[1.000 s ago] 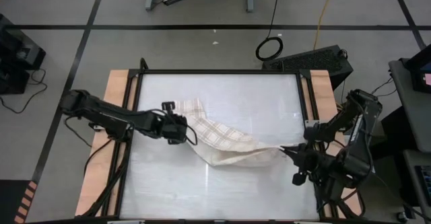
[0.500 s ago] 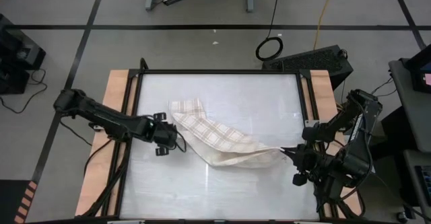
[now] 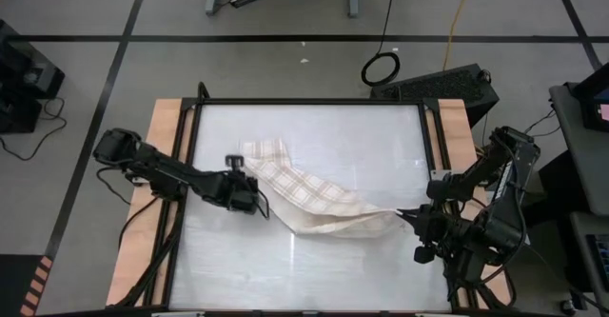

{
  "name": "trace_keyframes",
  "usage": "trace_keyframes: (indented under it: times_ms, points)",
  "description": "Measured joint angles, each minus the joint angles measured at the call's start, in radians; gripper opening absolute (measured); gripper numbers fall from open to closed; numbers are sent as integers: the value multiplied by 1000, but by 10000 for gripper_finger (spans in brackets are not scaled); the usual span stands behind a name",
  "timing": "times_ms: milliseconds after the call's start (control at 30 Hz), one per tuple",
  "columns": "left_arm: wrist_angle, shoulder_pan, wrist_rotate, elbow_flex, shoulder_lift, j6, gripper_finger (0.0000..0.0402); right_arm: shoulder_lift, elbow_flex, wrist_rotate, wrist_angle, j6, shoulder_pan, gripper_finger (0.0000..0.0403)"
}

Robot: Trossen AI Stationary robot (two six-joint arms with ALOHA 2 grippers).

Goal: Roll towel
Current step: Roll the white-brown patterned towel

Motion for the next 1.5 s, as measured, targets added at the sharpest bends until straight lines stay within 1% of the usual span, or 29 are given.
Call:
trace_keyframes:
  times_ms: [33,100,167,233,333,400,433,533,600,667,767,833,900,933,1000,1067,1100,1167,1233,1300,1367,1500]
  points:
    - [-49,1,-90,8,-11,-34,13,0,0,12,0,-1,0,0]
    - [-83,11,-213,25,-49,-76,12,0,0,58,0,-4,-6,0]
    - [-107,20,-252,49,-97,-98,9,0,0,105,0,-5,-17,0]
    - [-139,24,-245,75,-137,-145,6,0,0,116,0,-18,-23,0]
    - [-199,20,-212,109,-185,-250,5,-2,0,74,0,-39,-24,0]
    - [-243,8,-167,118,-207,-315,7,-11,0,-16,0,-38,-14,0]
    - [-261,1,-133,119,-216,-331,7,-18,0,-80,0,-37,-5,0]
    - [-276,-21,20,120,-243,-336,8,-40,0,-266,0,20,35,0]
    - [-274,-32,150,120,-254,-331,13,-56,0,-360,0,79,72,0]
    - [-273,-41,265,120,-262,-331,35,-71,0,-404,0,131,110,0]
    - [-261,-53,379,120,-267,-334,96,-84,0,-408,0,186,159,0]
    - [-246,-63,416,120,-267,-334,147,-88,0,-394,0,205,180,0]
    - [-239,-77,425,120,-267,-313,198,-87,0,-390,0,214,192,0]
    - [-228,-83,398,120,-267,-289,220,-87,0,-389,0,219,196,0]
    - [-176,-88,261,120,-267,-267,257,-87,0,-388,0,228,200,0]
    - [-87,-86,133,118,-262,-208,276,-87,0,-385,0,231,202,0]
    - [-23,-84,103,113,-256,-149,279,-87,0,-385,0,229,202,0]
    - [89,-74,97,93,-233,4,275,-87,0,-383,0,221,202,0]
    - [150,-43,95,73,-199,115,262,-87,0,-382,0,220,202,0]
    - [169,4,79,67,-150,186,242,-87,0,-382,0,224,202,0]
    - [148,54,78,65,-100,233,219,-87,0,-382,0,230,202,0]
    - [137,113,159,64,-21,352,184,-87,0,-382,6,231,202,0]
